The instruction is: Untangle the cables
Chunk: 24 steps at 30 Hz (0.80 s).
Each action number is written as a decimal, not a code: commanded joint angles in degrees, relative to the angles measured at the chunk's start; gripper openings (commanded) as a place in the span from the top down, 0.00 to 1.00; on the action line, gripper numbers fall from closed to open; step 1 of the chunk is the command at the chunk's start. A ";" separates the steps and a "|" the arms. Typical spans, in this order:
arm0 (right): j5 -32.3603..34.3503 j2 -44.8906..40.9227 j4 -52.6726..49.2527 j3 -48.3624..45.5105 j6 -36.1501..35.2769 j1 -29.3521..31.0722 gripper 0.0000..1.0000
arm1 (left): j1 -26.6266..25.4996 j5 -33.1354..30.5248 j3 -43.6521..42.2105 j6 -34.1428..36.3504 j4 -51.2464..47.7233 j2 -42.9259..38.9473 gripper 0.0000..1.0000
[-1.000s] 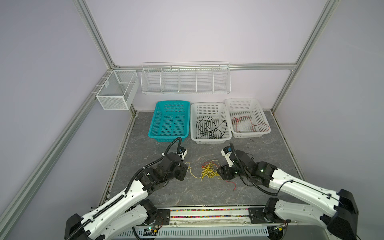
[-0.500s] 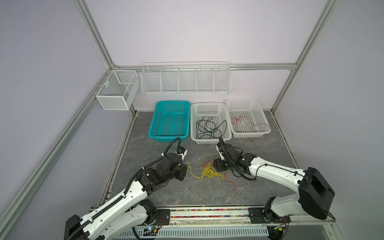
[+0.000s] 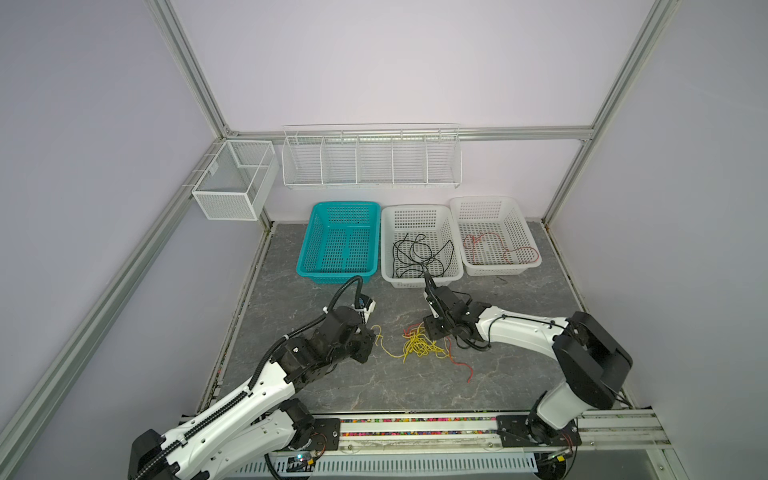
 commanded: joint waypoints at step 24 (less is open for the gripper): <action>-12.03 -22.10 3.02 5.58 7.82 -0.50 0.94 | -0.10 3.33 -0.64 0.62 1.06 -0.02 1.00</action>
